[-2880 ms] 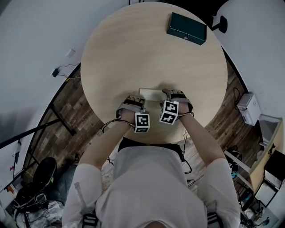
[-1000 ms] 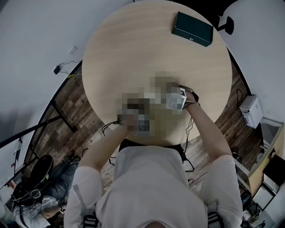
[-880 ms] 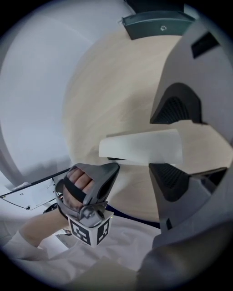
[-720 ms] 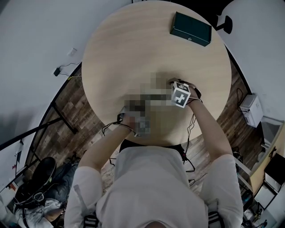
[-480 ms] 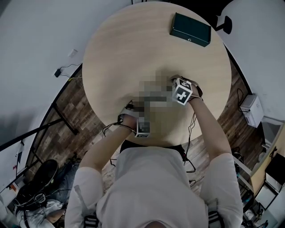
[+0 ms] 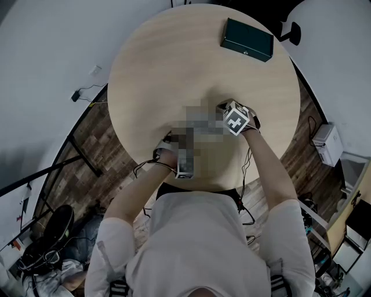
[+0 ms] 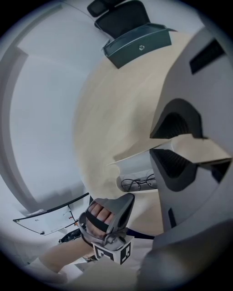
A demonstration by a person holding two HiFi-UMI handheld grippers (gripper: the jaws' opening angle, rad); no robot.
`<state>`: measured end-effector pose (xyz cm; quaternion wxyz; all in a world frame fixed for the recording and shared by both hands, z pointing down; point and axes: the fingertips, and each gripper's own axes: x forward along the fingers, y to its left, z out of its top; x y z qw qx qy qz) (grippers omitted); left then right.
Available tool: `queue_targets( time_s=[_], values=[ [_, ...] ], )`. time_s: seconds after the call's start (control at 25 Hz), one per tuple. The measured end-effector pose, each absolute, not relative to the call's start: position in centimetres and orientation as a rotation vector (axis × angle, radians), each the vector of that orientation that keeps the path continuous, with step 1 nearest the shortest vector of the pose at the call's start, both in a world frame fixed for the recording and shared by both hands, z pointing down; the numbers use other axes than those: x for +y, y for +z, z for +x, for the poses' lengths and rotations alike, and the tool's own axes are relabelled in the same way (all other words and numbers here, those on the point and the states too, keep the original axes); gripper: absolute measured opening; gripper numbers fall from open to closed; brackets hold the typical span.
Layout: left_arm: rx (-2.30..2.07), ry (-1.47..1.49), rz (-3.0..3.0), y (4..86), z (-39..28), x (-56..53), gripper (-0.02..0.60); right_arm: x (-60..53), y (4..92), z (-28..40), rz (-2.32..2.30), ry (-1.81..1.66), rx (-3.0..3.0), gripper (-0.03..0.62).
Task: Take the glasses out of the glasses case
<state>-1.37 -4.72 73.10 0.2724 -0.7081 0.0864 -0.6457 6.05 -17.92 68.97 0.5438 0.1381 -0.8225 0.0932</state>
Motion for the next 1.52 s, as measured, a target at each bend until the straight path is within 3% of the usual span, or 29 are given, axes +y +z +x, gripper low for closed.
queue_targets(
  time_s=[0.44, 0.56, 0.96, 1.24, 1.52],
  values=[
    [0.257, -1.731, -1.941, 72.3, -1.8, -4.7, 0.009, -17.4, 67.2, 6.9, 0.369, 0.229, -1.987, 0.073],
    [0.284, -1.735, -1.978, 71.9, -2.0, -4.5, 0.009, -17.3, 66.4, 7.1, 0.409, 0.226, -2.01, 0.023],
    [0.628, -1.658, -2.249, 67.5, -3.3, -5.2, 0.009, -15.1, 62.7, 6.3, 0.587, 0.237, -2.169, 0.012],
    [1.014, -1.435, -2.562, 62.7, -4.0, -6.0, 0.009, -13.7, 57.8, 5.9, 0.916, 0.268, -2.352, 0.012],
    [1.434, -1.024, -2.847, 57.2, -5.4, -6.6, 0.009, -10.2, 51.8, 5.1, 1.125, 0.295, -2.583, 0.012]
  ],
)
